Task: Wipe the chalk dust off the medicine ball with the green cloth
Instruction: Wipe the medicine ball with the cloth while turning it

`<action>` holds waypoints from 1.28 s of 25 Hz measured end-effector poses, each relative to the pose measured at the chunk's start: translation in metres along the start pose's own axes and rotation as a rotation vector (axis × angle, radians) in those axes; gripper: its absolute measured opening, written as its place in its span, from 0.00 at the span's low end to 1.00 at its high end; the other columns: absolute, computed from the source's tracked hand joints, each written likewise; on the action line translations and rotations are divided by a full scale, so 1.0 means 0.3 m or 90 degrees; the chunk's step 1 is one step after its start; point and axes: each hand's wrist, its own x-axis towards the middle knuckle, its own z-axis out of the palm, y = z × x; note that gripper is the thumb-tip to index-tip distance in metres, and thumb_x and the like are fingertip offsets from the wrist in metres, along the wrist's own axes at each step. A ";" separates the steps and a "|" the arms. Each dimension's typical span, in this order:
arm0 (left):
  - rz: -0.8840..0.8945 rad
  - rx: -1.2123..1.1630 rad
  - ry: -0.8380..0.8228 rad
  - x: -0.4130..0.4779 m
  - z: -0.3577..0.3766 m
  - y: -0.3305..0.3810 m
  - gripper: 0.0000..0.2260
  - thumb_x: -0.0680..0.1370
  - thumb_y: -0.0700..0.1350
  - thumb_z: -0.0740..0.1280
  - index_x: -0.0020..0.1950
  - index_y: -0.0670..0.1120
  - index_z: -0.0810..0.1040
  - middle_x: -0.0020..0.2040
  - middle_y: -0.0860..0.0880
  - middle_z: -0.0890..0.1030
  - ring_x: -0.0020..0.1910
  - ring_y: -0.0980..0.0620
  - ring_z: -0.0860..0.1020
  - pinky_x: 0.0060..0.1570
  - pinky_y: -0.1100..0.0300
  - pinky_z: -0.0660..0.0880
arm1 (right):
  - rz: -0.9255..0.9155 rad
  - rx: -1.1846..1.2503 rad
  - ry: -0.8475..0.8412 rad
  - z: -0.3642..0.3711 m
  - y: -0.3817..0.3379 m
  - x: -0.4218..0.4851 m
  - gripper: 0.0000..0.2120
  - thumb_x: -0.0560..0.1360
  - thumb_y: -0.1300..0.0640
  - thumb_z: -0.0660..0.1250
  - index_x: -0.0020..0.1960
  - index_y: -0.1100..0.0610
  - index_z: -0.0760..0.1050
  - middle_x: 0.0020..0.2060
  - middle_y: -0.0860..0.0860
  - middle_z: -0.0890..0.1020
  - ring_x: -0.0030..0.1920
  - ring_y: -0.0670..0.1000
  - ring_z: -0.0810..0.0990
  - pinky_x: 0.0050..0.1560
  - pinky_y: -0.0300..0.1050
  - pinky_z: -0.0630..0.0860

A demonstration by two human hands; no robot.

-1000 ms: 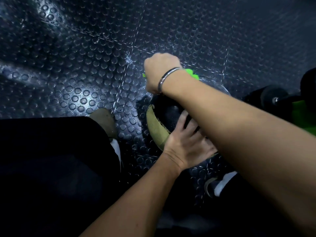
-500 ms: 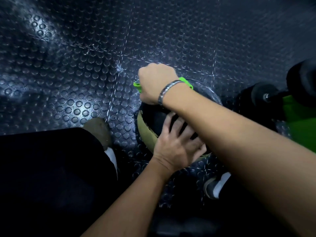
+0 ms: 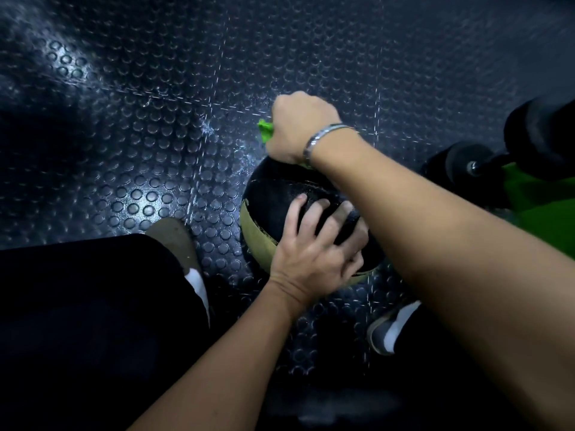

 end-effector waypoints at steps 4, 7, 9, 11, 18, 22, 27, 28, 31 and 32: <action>-0.017 -0.009 0.001 -0.022 -0.007 -0.001 0.10 0.80 0.51 0.64 0.59 0.50 0.76 0.61 0.44 0.71 0.61 0.38 0.71 0.74 0.37 0.62 | -0.148 -0.018 -0.045 0.029 -0.081 -0.059 0.16 0.76 0.48 0.65 0.59 0.56 0.76 0.57 0.57 0.80 0.57 0.61 0.80 0.45 0.47 0.70; -0.026 0.023 0.010 -0.008 0.000 -0.013 0.14 0.78 0.50 0.68 0.61 0.50 0.86 0.64 0.45 0.75 0.61 0.39 0.73 0.70 0.35 0.70 | -0.043 0.098 -0.036 -0.025 0.078 -0.060 0.16 0.71 0.45 0.65 0.51 0.56 0.80 0.46 0.59 0.80 0.49 0.62 0.81 0.45 0.46 0.74; -0.021 0.021 0.016 -0.005 -0.003 -0.021 0.14 0.78 0.50 0.68 0.61 0.50 0.87 0.65 0.45 0.75 0.61 0.40 0.73 0.69 0.34 0.71 | 0.040 0.167 0.005 -0.020 0.157 -0.075 0.07 0.70 0.50 0.66 0.43 0.54 0.76 0.42 0.57 0.78 0.49 0.63 0.80 0.46 0.46 0.75; -0.017 0.027 0.015 -0.022 -0.007 -0.024 0.14 0.78 0.50 0.68 0.61 0.50 0.88 0.65 0.45 0.75 0.62 0.40 0.73 0.69 0.34 0.71 | 0.029 0.210 0.049 0.017 0.189 -0.143 0.04 0.70 0.52 0.69 0.40 0.52 0.76 0.38 0.54 0.78 0.46 0.62 0.79 0.46 0.47 0.76; 0.000 0.043 0.015 -0.035 -0.004 -0.007 0.16 0.78 0.49 0.67 0.64 0.50 0.84 0.66 0.45 0.73 0.63 0.39 0.72 0.68 0.33 0.71 | 0.081 0.246 0.080 0.033 0.220 -0.122 0.07 0.70 0.50 0.69 0.35 0.51 0.77 0.32 0.55 0.76 0.41 0.62 0.75 0.42 0.45 0.72; 0.001 0.041 0.013 -0.049 -0.006 -0.006 0.16 0.79 0.50 0.66 0.67 0.51 0.78 0.67 0.45 0.73 0.64 0.39 0.72 0.70 0.34 0.70 | 0.032 0.269 0.007 0.011 0.179 -0.095 0.10 0.69 0.53 0.69 0.31 0.50 0.72 0.29 0.48 0.70 0.38 0.57 0.71 0.40 0.44 0.70; 0.014 0.029 0.010 -0.039 -0.009 -0.016 0.17 0.78 0.50 0.67 0.67 0.51 0.78 0.66 0.46 0.74 0.63 0.39 0.73 0.69 0.34 0.70 | -0.017 0.200 -0.014 -0.005 0.150 -0.045 0.11 0.70 0.52 0.67 0.49 0.57 0.83 0.38 0.58 0.76 0.42 0.59 0.75 0.43 0.46 0.77; 0.009 0.031 0.013 -0.039 -0.009 -0.021 0.17 0.79 0.50 0.66 0.67 0.51 0.78 0.66 0.46 0.74 0.63 0.39 0.73 0.69 0.34 0.71 | -0.033 0.209 -0.032 -0.013 0.161 -0.051 0.09 0.70 0.54 0.69 0.47 0.57 0.83 0.37 0.59 0.78 0.41 0.57 0.75 0.40 0.45 0.77; 0.002 0.023 0.015 -0.026 -0.010 -0.020 0.16 0.79 0.50 0.66 0.67 0.51 0.80 0.66 0.45 0.74 0.63 0.39 0.73 0.68 0.33 0.71 | 0.020 0.251 -0.029 -0.025 0.211 -0.031 0.08 0.69 0.59 0.69 0.45 0.61 0.83 0.39 0.62 0.82 0.39 0.56 0.76 0.32 0.45 0.72; 0.000 0.020 0.014 -0.025 -0.010 -0.018 0.16 0.79 0.49 0.66 0.66 0.50 0.82 0.66 0.45 0.74 0.63 0.39 0.73 0.68 0.33 0.71 | 0.028 0.257 -0.020 -0.023 0.211 -0.031 0.08 0.69 0.59 0.68 0.44 0.62 0.82 0.38 0.61 0.82 0.40 0.57 0.77 0.32 0.45 0.72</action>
